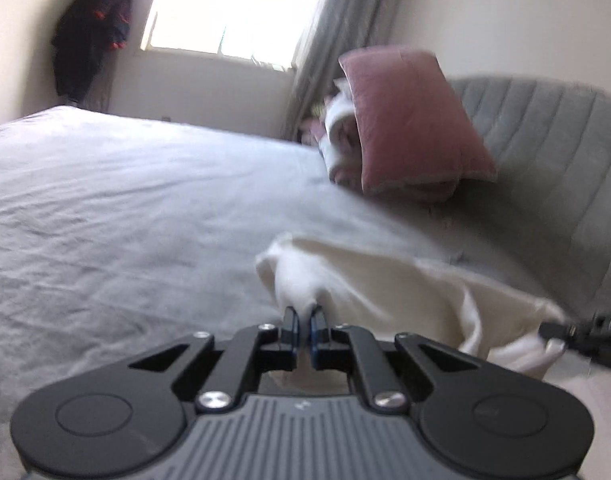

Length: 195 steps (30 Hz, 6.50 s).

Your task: Fold clothes

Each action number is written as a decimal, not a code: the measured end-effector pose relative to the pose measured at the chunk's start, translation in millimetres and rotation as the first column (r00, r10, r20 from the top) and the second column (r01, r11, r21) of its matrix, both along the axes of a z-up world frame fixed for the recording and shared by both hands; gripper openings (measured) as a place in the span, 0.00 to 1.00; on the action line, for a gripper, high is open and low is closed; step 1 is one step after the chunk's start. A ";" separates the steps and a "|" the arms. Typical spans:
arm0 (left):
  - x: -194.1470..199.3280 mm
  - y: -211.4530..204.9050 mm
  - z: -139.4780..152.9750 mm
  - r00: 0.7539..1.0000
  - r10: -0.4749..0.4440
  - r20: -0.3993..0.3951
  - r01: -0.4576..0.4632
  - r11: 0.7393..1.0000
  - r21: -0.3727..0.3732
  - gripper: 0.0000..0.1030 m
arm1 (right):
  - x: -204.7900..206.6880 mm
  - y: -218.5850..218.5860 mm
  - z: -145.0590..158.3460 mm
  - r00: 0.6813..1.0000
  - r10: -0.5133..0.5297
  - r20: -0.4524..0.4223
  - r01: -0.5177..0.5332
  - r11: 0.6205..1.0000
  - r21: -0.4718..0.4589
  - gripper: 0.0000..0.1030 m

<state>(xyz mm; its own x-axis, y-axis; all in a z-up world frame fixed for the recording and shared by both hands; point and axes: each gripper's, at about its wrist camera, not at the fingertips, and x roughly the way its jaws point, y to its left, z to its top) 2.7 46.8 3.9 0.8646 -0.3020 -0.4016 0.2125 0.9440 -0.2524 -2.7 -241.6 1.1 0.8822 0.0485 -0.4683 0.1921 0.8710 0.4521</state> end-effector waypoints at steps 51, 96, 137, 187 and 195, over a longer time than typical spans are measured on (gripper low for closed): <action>-46.4 -23.0 10.6 0.768 -0.580 -0.272 0.570 0.812 -0.125 0.66 | 2.9 -22.4 -17.8 0.993 0.018 -0.117 -0.031 0.993 -0.111 0.55; 54.3 -153.3 103.3 0.976 -0.122 -0.180 0.154 0.973 0.173 0.09 | -31.4 -67.0 -7.8 0.979 0.198 -0.038 -0.163 0.887 0.432 0.67; -4.8 -72.2 118.4 0.972 0.122 -0.201 -0.123 0.992 0.005 0.08 | -4.5 36.4 -29.6 0.965 0.262 -0.009 -0.185 0.704 0.686 0.12; -82.5 82.3 -0.4 0.926 0.244 -0.288 -0.158 0.944 0.290 0.64 | -56.4 -55.5 -28.3 0.990 0.066 -0.122 -0.045 0.985 0.168 0.59; -76.5 10.9 11.6 0.978 0.027 -0.208 0.047 0.938 0.342 0.73 | -54.7 -51.5 -19.3 0.993 0.060 -0.104 -0.045 0.989 0.139 0.60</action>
